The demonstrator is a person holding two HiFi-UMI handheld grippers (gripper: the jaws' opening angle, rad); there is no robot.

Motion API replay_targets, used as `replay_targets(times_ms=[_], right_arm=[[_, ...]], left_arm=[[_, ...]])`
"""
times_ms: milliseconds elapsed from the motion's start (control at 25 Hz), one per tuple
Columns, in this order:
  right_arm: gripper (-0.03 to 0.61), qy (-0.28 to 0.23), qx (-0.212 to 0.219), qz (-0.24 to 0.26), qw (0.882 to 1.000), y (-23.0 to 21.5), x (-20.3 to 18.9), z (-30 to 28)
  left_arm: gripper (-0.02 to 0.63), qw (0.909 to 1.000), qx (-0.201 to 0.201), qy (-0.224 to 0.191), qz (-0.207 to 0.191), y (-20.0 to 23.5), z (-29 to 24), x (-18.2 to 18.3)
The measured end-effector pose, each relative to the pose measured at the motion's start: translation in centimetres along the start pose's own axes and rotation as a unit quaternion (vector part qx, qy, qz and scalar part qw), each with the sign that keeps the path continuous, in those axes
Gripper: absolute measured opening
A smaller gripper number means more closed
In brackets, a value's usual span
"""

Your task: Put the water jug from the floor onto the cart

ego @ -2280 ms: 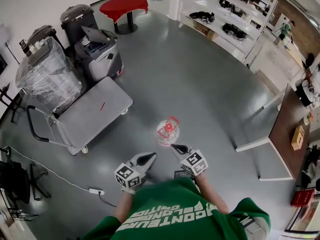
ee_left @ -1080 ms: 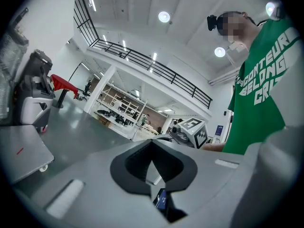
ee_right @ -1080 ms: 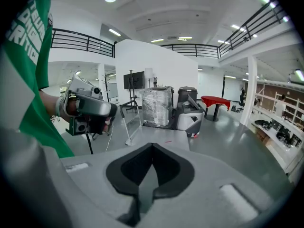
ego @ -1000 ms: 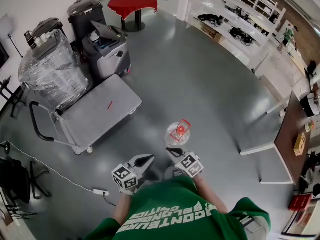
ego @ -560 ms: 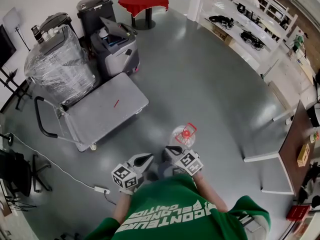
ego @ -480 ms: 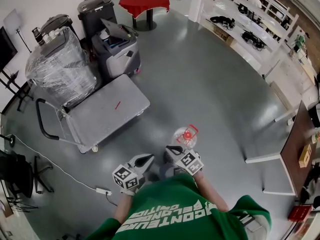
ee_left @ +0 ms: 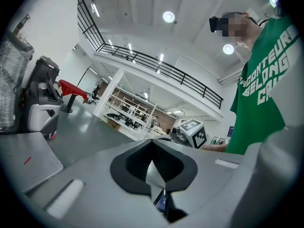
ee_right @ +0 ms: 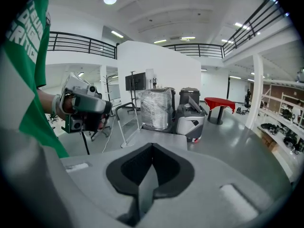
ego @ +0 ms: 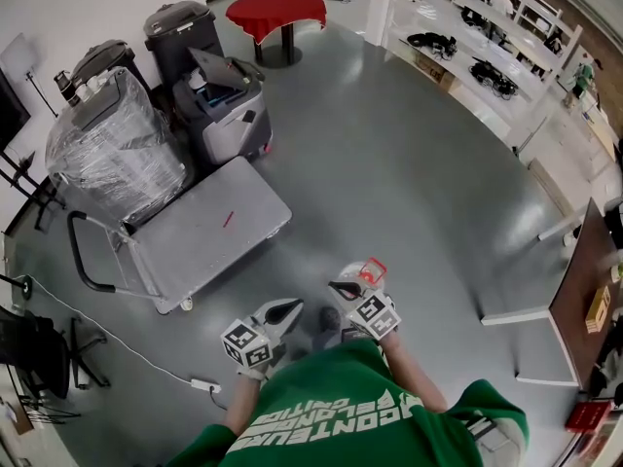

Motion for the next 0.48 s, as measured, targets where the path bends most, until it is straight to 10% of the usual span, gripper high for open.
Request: replay_targets(times_ms=[480], right_arm=[[-0.008,0.002,-0.006,-0.014,1.0,-5.0,-0.1,-1.2]], left_arm=[[0.014,0.9999,-0.01,0.012,0.004,2.6,-3.6,1.6]])
Point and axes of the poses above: the fingertips, and each gripper's own axes: z backward along the fingers, y to its left, x out of its top, the point moved 4 cm from there along z, backward along the fingers, and after that the axes turned 2 degrees about -y, right-handed, at the moved point
